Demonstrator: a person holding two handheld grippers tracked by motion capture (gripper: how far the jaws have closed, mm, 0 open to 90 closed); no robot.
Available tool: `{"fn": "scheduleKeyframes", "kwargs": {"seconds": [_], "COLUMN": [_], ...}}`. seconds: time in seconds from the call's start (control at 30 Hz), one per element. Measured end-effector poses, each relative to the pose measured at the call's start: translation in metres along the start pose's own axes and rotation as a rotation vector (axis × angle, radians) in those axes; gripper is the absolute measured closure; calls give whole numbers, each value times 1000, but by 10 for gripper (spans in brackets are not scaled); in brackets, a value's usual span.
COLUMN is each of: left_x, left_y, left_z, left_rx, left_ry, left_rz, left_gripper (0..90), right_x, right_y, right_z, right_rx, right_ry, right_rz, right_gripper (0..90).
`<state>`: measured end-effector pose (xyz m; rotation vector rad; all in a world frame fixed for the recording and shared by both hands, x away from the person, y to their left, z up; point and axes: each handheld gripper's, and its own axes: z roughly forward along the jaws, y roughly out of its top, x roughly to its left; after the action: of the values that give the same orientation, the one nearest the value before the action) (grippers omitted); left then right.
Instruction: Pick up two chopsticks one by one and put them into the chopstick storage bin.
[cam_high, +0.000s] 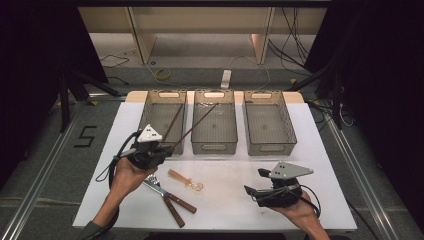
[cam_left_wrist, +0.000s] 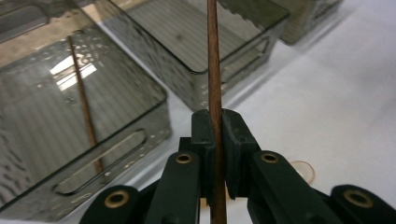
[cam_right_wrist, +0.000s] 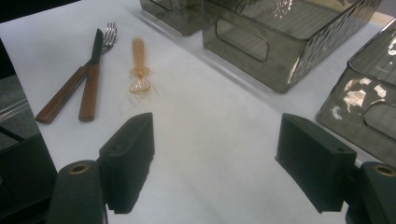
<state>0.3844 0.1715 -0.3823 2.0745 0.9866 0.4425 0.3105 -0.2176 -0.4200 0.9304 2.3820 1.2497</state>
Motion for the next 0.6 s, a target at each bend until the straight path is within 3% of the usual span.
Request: {"fn": "scheduleKeyframes", "kwargs": {"seconds": [0.3,0.6], "left_x": [32,56], "left_y": [6,8], "left_z": [-3,6], "left_rx": [-33,-29], "left_ry": [89,136], "left_rz": [-90,-154], "left_gripper": [838,839], "right_x": [0,1], "right_y": [-4,-6], "right_z": [0,-2], "right_rx": [4,9], "right_ry": [-1,-2], "right_rz": [18,9], "right_gripper": [273,273]}}
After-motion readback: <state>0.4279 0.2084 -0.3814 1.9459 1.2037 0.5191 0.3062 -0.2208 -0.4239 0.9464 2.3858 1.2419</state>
